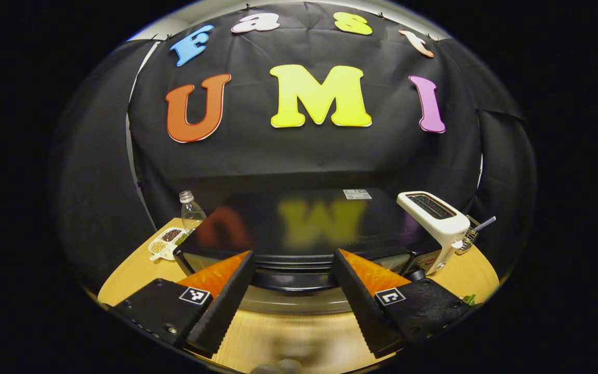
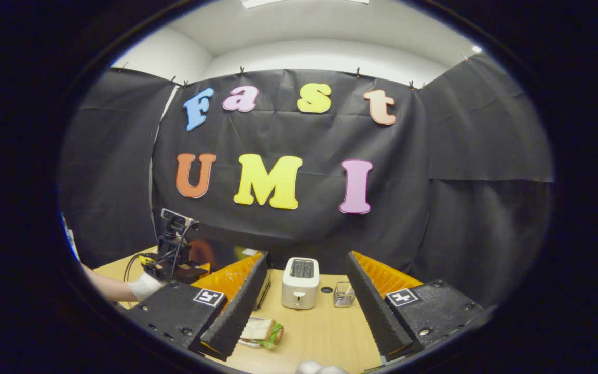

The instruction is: Open the electric oven with the left hand, put the food in, and close the electric oven.

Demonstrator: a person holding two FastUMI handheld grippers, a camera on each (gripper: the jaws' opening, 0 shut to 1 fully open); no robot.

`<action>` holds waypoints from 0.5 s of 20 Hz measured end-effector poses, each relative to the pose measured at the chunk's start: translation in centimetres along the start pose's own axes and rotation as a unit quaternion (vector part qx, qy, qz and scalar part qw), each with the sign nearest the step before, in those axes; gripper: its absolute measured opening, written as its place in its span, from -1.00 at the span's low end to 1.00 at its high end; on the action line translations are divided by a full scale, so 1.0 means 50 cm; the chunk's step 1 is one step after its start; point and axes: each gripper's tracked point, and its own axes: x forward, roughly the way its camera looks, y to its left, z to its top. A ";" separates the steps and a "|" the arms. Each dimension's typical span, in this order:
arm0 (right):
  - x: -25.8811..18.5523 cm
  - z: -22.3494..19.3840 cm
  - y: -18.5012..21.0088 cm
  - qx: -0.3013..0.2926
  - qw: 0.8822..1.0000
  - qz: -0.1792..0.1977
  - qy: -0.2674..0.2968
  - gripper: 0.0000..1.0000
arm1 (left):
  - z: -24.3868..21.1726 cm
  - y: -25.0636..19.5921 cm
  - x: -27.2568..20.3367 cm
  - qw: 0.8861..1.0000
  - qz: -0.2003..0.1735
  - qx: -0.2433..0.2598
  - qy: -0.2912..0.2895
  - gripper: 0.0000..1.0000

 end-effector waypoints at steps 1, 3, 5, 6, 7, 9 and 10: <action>0.000 -0.001 0.001 0.001 1.000 0.000 0.001 0.97 | -0.010 -0.001 -0.002 1.000 0.001 -0.002 0.009 0.96; 0.002 -0.005 0.005 0.004 1.000 0.001 0.003 0.97 | -0.014 0.003 -0.008 1.000 -0.001 0.003 0.016 0.98; 0.001 -0.005 0.009 0.005 1.000 0.001 0.002 0.97 | -0.019 -0.001 -0.017 1.000 -0.004 0.004 0.020 0.99; 0.001 -0.006 0.012 0.004 1.000 0.000 0.001 0.97 | -0.023 -0.002 -0.027 1.000 -0.005 0.004 0.019 0.99; -0.002 -0.006 0.018 0.004 1.000 0.002 0.001 0.97 | -0.031 -0.001 -0.037 1.000 -0.005 0.004 0.022 0.99; -0.007 -0.014 0.027 0.001 1.000 0.006 0.004 0.82 | -0.049 -0.002 -0.064 1.000 -0.007 0.006 0.024 0.99; -0.009 -0.018 0.031 0.000 1.000 0.007 0.005 0.97 | -0.060 -0.001 -0.079 1.000 -0.008 0.006 0.026 0.99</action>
